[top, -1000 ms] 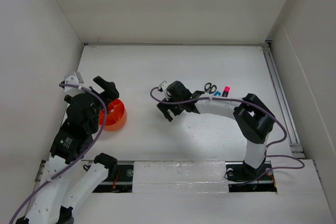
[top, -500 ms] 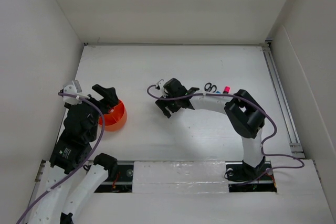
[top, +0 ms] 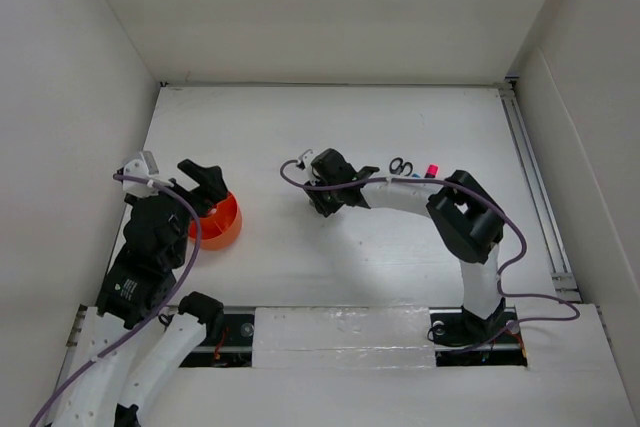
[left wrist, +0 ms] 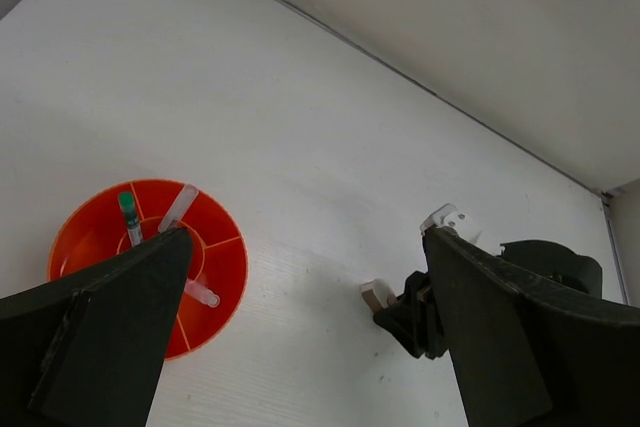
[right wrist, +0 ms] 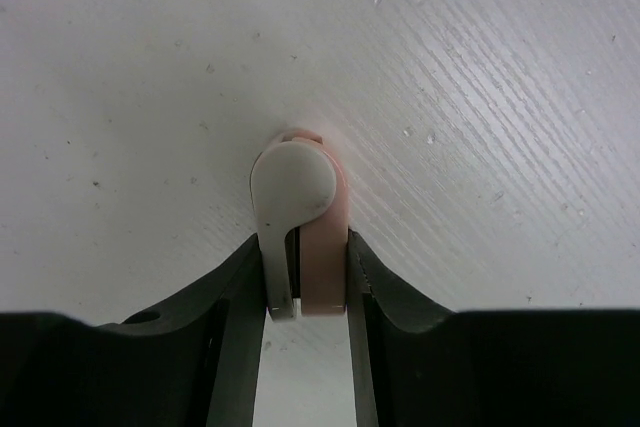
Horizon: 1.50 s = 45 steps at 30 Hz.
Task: Sort the stationery into containers
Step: Pick up the stapler from the center of the board.
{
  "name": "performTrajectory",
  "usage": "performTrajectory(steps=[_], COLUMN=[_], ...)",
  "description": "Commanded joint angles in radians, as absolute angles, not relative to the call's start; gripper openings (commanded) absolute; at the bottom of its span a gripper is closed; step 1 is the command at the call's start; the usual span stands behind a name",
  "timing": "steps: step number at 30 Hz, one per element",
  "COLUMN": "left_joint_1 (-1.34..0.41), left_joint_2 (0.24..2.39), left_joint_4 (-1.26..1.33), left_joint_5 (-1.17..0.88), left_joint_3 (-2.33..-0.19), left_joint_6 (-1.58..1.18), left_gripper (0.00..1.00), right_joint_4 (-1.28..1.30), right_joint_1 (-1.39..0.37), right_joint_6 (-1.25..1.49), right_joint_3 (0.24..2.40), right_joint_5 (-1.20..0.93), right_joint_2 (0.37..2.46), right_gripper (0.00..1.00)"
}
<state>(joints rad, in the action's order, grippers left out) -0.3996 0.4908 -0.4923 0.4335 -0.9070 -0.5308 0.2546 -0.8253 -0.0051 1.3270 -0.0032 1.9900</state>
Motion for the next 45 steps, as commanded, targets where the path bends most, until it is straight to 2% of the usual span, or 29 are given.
performTrajectory(steps=[1,7,12,14,19,24,37,43,45], left_joint_1=[-0.405,-0.405,-0.405,-0.405,-0.405,-0.405,-0.405,-0.405,-0.405], left_joint_2=[0.515,0.610,0.678,0.690,0.744,0.799,0.818,0.818,0.808], left_joint_4=[-0.460,-0.460,-0.492,-0.515,-0.548,-0.537,-0.471,-0.462,-0.462], left_joint_5=[0.436,0.347,0.230,0.164,0.019,-0.178,-0.308,-0.327,-0.327], left_joint_3=[-0.911,-0.923,-0.963,-0.979,-1.046,-1.085,-1.015,-1.006,-1.006], left_joint_6=[-0.515,-0.514,-0.502,-0.543,-0.673,-0.750,-0.834,-0.834,-0.834], left_gripper=[1.00,1.00,1.00,1.00,1.00,1.00,1.00,0.83,0.81], right_joint_4=[0.267,0.206,0.034,0.002,-0.141,-0.241,-0.347,-0.387,-0.396], right_joint_1=[-0.825,-0.836,-0.896,-0.935,-1.026,-1.048,-1.103,-1.123,-1.123], right_joint_6=[0.034,0.078,0.100,0.130,0.130,0.111,0.091,0.091,0.101], right_joint_3=[1.292,1.218,1.095,1.095,1.037,1.015,1.009,1.018,1.019], right_joint_5=[-0.005,0.017,-0.005,0.072,0.109,0.109,0.146,0.176,0.176], right_joint_2=[1.962,1.817,1.562,1.523,1.428,1.410,1.365,1.365,1.365], right_gripper=[0.00,0.00,0.00,0.00,0.00,0.00,0.00,0.00,0.00])
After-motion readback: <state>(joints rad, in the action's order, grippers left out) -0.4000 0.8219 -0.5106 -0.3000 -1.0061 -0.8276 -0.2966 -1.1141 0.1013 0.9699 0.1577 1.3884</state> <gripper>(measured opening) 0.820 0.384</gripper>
